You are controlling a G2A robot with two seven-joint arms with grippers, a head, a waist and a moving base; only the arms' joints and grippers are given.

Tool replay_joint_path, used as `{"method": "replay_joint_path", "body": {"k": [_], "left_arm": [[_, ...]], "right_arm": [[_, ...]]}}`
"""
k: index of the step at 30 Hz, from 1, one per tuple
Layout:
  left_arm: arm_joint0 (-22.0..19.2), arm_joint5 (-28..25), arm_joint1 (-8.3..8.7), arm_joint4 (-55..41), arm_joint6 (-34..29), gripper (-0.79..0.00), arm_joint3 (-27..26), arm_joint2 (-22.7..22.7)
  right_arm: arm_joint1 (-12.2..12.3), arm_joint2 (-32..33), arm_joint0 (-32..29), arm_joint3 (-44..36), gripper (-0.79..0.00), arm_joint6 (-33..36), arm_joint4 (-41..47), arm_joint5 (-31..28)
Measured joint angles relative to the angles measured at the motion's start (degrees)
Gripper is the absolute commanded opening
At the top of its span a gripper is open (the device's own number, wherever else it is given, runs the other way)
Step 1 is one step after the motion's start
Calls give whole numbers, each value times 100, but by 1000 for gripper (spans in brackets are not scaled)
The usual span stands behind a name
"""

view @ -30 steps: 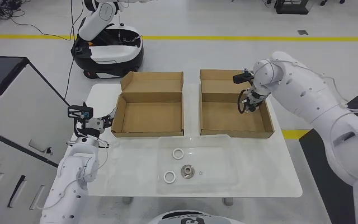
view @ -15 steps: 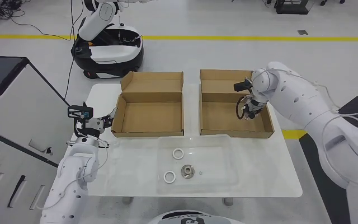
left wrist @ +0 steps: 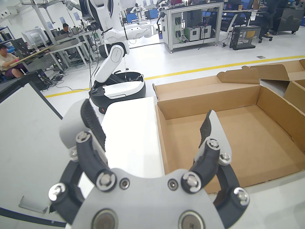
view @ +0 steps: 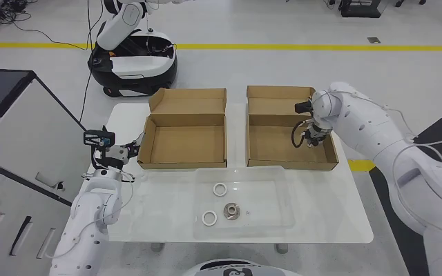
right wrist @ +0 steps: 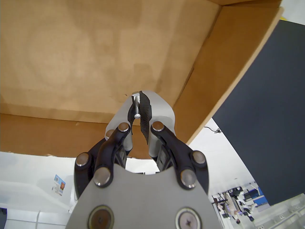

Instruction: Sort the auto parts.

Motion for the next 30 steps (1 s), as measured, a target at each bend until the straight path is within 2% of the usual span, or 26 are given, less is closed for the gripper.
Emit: {"method": "replay_joint_path", "body": {"k": [5, 21, 25, 27, 29, 30], "left_arm": [[0, 0, 0, 0, 0, 0, 0, 0], [0, 0, 0, 0, 0, 0, 0, 0], [0, 0, 0, 0, 0, 0, 0, 0], [0, 0, 0, 0, 0, 0, 0, 0], [0, 0, 0, 0, 0, 0, 0, 0], [0, 0, 0, 0, 0, 0, 0, 0]], "right_arm": [[-13, 65, -66, 5, -785, -250, -162, 49], [-79, 338, -360, 82, -776, -342, -95, 59], [-98, 389, -406, 115, -579, -349, -112, 60], [-106, 416, -421, 121, -440, -339, -134, 48], [-110, 442, -431, 128, -413, -332, -156, 44], [-113, 459, -437, 131, -363, -327, -171, 42]]}}
